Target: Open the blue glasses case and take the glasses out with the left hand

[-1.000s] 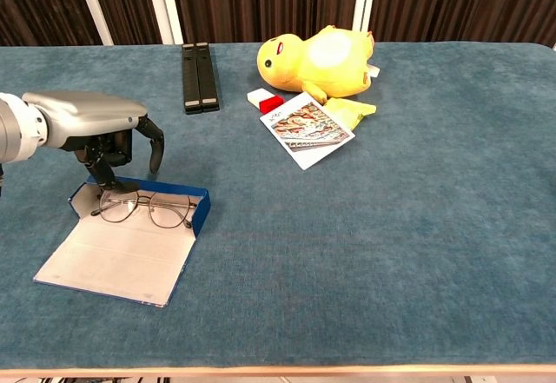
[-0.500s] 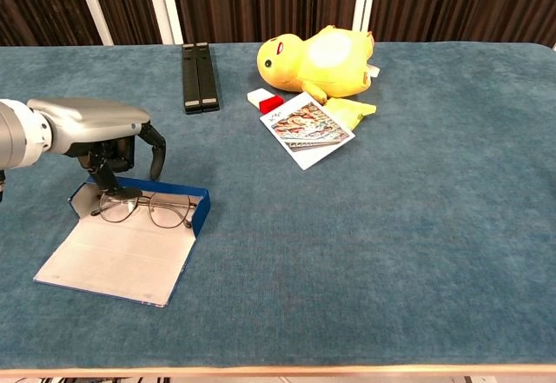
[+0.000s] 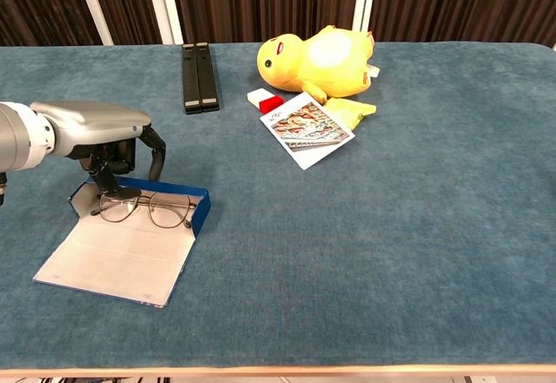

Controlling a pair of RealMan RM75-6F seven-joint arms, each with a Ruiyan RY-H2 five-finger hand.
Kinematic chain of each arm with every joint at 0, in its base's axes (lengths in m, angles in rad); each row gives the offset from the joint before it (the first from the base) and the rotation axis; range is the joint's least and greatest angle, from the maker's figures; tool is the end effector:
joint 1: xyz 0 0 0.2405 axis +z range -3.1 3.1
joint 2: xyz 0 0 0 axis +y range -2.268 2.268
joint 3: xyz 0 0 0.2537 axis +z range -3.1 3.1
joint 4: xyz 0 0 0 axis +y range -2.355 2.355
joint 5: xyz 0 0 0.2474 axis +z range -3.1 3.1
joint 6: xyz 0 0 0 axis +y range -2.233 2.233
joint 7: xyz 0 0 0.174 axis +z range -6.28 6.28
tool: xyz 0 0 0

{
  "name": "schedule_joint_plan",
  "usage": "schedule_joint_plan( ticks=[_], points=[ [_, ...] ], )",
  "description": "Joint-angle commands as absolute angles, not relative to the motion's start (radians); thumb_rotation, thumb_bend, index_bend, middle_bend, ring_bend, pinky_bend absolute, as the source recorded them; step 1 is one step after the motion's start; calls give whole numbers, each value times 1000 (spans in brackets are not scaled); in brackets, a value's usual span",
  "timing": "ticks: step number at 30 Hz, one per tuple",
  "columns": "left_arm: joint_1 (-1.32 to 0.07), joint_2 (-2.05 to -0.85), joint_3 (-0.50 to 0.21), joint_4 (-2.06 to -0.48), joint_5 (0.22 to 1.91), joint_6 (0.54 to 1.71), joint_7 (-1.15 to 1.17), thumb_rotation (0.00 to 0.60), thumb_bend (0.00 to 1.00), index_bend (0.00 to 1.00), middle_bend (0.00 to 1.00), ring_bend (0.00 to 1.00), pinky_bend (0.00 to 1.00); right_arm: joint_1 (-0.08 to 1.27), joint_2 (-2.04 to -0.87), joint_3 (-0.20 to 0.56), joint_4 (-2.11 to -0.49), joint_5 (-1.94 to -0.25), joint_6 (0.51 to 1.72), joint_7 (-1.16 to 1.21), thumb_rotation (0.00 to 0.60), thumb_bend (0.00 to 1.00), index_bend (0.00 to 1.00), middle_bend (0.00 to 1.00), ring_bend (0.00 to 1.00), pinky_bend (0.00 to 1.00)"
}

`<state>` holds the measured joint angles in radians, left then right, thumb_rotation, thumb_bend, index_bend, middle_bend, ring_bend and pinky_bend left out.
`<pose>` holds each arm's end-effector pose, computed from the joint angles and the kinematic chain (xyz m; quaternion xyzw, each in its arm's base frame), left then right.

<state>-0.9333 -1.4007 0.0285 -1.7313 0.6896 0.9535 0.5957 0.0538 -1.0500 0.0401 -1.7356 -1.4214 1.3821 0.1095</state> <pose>-0.1520 0.3395 -0.0660 -0.7995 -0.3928 -0.2115 0.4022 -0.3279 -0.1980 0.1192 0.5495 -0.4934 0.3811 0.5562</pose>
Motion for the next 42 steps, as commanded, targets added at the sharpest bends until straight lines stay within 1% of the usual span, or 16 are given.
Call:
schedule_joint_plan(
  ticks=[1,5,11,14,18,26,35,42],
  points=[
    [-932,-1400,27,-1731,690,953,595,600,427,532,969,889,949,54,-1050,40,-1736,-1421,1382,109,600,130,0,0,0,199],
    [-930,-1400,24,-1731,691,952,595,600,459,558,971,890,950,54,-1050,40,-1735,-1421,1381,109,600,130,0,0,0,199],
    [-923,-1401,16,-1731,695,968,592,600,459,577,972,891,950,54,-1050,40,-1736,-1421,1382,110,600,130,0,0,0,199],
    [-913,-1407,9,-1724,702,996,592,600,460,585,974,892,950,54,-1049,40,-1736,-1420,1381,110,600,131,0,0,0,199],
    [-886,-1429,2,-1703,731,1062,587,600,459,593,975,892,950,54,-1049,40,-1736,-1421,1381,111,600,130,0,0,0,199],
    [-807,-1490,1,-1607,823,1203,562,600,459,598,976,892,950,54,-1048,40,-1739,-1419,1380,112,600,130,0,0,0,199],
    [-734,-1563,-29,-1473,860,1290,518,600,459,605,981,896,954,54,-1047,40,-1743,-1415,1377,114,600,131,0,0,0,199],
    [-696,-1620,-50,-1375,897,1317,487,600,459,606,981,896,954,54,-1046,40,-1744,-1414,1376,114,600,130,0,0,0,199]
  ],
)
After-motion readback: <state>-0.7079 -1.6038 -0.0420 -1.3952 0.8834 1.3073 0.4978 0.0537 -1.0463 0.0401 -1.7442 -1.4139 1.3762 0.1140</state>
